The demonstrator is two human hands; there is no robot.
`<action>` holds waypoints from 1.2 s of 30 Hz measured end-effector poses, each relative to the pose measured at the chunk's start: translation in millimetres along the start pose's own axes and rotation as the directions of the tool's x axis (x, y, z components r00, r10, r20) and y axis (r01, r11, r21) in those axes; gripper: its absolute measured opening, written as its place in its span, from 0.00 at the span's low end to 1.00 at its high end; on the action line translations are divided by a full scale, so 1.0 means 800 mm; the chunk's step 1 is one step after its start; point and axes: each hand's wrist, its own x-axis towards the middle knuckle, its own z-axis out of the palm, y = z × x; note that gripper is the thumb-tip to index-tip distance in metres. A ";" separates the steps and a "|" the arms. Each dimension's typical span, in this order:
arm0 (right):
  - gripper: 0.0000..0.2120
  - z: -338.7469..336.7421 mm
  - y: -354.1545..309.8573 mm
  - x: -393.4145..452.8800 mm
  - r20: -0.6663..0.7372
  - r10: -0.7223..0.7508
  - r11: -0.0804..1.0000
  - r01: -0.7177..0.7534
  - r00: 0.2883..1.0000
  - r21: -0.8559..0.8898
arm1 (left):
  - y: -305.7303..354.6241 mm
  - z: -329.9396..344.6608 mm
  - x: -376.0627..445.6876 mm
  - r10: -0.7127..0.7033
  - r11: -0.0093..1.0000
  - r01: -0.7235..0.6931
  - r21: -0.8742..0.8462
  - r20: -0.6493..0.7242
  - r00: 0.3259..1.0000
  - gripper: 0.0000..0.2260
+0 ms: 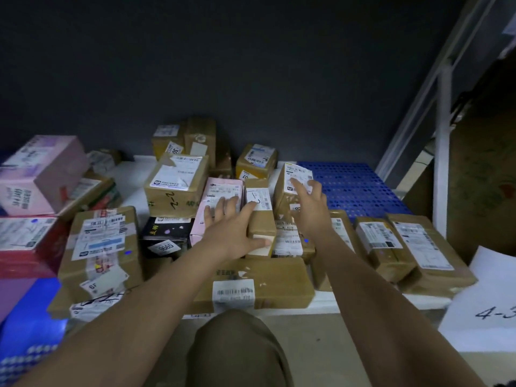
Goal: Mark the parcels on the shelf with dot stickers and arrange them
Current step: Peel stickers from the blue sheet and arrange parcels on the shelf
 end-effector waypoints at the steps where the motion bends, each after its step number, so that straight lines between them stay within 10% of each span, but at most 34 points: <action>1: 0.35 0.002 -0.001 0.009 0.007 0.001 1.000 -0.001 1.000 0.006 | -0.002 0.001 0.003 0.002 1.000 -0.002 0.000 -0.013 1.000 0.38; 20: 0.14 0.027 0.016 0.073 0.051 0.034 0.894 -0.053 0.998 0.444 | 0.003 0.006 0.094 -0.079 0.995 0.083 0.062 -0.075 0.994 0.33; 36: 0.25 0.083 -0.004 0.204 0.203 -0.220 0.975 0.211 0.954 0.063 | -0.011 -0.001 0.172 -0.101 0.990 0.109 0.090 -0.083 0.991 0.31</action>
